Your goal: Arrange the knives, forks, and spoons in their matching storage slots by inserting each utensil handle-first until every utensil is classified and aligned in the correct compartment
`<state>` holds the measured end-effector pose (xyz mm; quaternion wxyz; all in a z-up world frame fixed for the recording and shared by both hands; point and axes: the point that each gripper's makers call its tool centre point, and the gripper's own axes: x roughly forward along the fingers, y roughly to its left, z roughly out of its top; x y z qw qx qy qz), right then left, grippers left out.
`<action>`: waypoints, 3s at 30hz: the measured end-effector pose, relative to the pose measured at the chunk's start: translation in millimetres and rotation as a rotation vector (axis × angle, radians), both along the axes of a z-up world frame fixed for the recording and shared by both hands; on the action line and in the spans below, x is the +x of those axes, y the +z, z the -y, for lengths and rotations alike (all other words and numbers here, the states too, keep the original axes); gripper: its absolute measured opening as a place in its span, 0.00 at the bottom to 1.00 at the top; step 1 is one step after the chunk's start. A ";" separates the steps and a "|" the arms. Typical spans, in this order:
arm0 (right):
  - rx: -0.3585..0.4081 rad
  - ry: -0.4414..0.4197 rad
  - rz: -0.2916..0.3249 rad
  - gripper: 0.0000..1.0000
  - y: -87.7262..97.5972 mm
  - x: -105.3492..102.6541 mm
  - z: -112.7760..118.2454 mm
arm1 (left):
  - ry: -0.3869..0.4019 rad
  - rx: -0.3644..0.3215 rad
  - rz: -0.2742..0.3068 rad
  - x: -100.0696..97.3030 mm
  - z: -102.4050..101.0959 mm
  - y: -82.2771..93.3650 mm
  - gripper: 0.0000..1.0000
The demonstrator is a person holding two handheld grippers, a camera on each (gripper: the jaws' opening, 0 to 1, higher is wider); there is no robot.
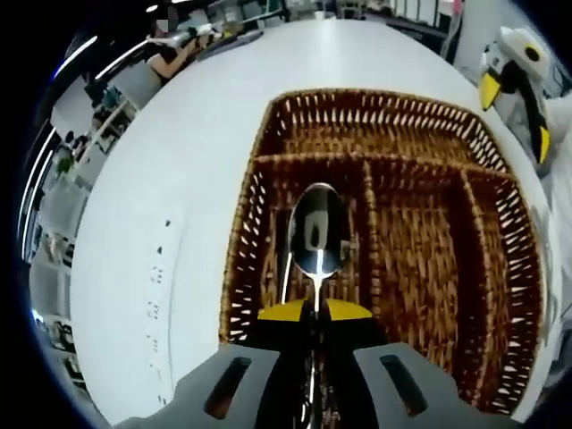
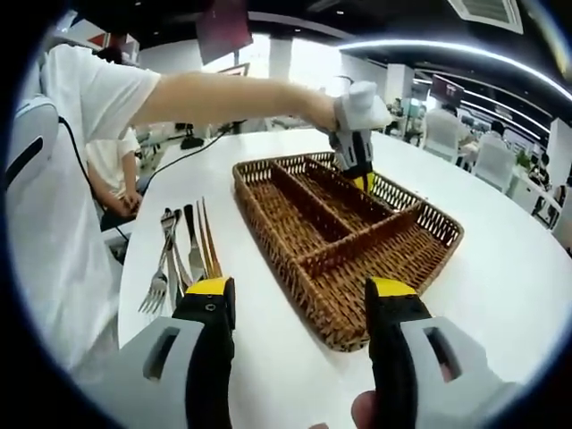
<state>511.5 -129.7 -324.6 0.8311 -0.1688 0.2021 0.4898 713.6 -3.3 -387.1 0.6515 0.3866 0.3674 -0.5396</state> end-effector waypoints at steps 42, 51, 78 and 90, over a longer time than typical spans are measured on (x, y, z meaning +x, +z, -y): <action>-0.004 0.003 0.007 0.61 7.1 -18.8 -20.0 | 0.292 -0.276 0.160 -11.0 -45.9 69.3 0.22; 0.000 0.004 0.015 0.61 9.6 -26.9 -26.3 | 0.326 -0.369 0.158 -35.6 -48.8 77.5 0.28; 0.011 0.015 0.045 0.61 8.4 -59.4 -40.0 | 0.345 -0.623 0.248 -140.5 -55.5 120.7 0.44; 0.012 0.024 0.055 0.60 4.4 -72.1 -44.2 | 0.323 -0.673 0.274 -193.2 -58.8 118.3 0.45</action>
